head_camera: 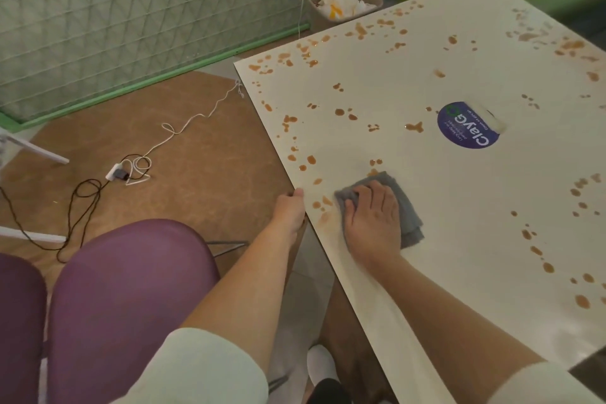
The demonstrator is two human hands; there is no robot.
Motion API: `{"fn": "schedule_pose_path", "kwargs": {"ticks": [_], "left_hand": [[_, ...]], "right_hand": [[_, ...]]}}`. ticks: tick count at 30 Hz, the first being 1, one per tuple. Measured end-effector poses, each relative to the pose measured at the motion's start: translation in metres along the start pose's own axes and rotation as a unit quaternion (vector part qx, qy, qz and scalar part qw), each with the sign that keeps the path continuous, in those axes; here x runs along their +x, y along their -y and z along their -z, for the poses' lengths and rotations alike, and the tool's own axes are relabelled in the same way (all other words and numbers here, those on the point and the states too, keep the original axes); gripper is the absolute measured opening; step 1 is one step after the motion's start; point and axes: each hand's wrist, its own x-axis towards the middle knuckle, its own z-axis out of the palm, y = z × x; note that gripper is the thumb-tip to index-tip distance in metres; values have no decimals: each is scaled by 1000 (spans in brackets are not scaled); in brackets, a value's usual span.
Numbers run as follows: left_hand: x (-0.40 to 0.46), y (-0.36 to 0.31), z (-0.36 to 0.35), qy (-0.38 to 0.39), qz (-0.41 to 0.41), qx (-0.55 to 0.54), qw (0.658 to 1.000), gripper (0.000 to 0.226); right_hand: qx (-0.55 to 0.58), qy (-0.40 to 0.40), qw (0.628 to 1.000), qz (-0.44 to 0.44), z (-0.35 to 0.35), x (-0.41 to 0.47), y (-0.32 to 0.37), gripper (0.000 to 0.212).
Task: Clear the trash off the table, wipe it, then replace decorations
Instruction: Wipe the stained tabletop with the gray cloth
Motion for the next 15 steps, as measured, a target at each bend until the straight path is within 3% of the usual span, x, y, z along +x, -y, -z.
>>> {"fn": "schedule_pose_path", "kwargs": {"ticks": [5,7,11,13,15], "left_hand": [[2,-4,-4,-20,12,9,1000,42],[5,-2,-6,-23,10,4,1000,42],[7,1,-8,-39,16,11,999,44],[9,2,-9,-51,14,10,999,44],[9,1,-10,-58,8,9,998,42]], "right_hand": [[-11,55,986,160,7,-47,-6,35],[-20,53,988,145,11,-30,-19,37],[-5,39,999,14,5,8,-14,42],[4,49,998,45,5,-8,-4,43],[3,74,989,129,10,-28,-9,42]]}}
